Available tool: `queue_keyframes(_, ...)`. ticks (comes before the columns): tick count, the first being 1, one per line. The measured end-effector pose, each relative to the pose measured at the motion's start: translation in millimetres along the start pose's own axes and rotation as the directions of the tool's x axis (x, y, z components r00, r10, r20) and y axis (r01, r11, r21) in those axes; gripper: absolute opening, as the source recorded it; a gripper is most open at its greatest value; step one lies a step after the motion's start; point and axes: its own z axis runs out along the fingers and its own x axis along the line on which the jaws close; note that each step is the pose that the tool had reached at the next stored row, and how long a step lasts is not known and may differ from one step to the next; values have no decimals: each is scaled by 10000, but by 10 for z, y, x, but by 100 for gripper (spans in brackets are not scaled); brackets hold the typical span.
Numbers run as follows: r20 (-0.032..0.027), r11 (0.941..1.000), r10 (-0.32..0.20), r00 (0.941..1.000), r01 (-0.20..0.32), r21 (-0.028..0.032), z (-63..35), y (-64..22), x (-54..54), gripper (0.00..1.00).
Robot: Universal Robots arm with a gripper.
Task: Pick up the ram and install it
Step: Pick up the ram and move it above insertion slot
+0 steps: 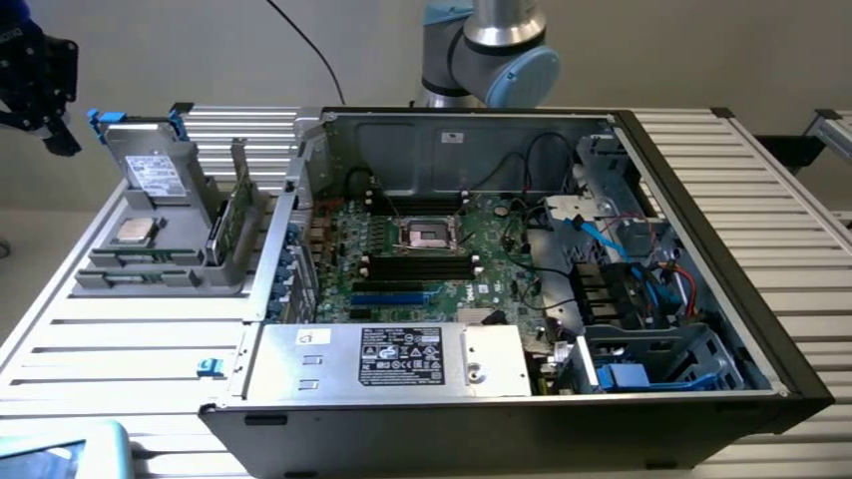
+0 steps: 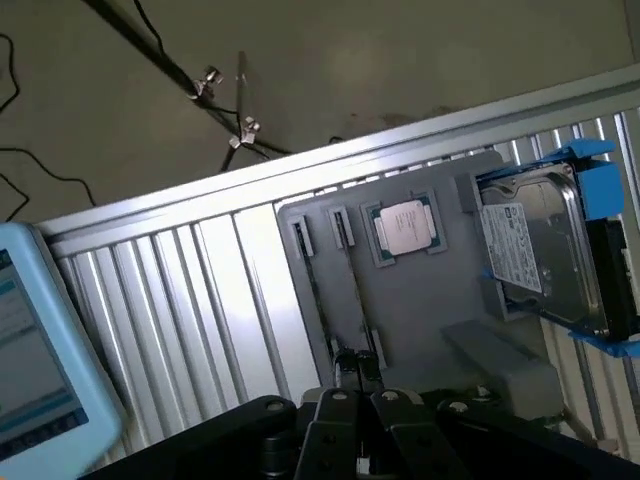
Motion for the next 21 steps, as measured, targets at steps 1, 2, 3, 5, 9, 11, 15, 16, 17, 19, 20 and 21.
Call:
queue_keyframes(1, -3, 9998, -179, 9998, 179, 0, 0, 0, 0, 11)
queue_keyframes(2, -6, 9994, -358, 9994, 358, 0, 0, 0, 0, 11)
queue_keyframes(3, -10, 9985, -539, 9985, 539, -1, 0, 1, 0, 11)
queue_keyframes(5, -25, 9959, -908, 9959, 908, 3, 1, 1, 0, 11)
queue_keyframes(9, -40, 9947, -1031, 9947, 1031, 2, 0, 1, 0, 11)
queue_keyframes(11, -40, 9947, -1031, 9947, 1031, 2, 0, 0, 0, 11)
queue_keyframes(15, -40, 9947, -1031, 9947, 1031, 2, 0, 1, 0, 11)
queue_keyframes(16, -39, 9946, -1034, 9946, 1034, 3, 0, 1, 0, 11)
queue_keyframes(17, -40, 9942, -1074, 9942, 1074, 3, 0, 0, 0, 11)
queue_keyframes(19, -43, 9913, -1315, 9913, 1315, 2, 0, 0, 0, 11)
queue_keyframes(20, -45, 9887, -1499, 9887, 1499, 1, 1, 0, 0, 11)
queue_keyframes(21, -48, 9859, -1675, 9859, 1675, 0, 0, 0, 0, 11)
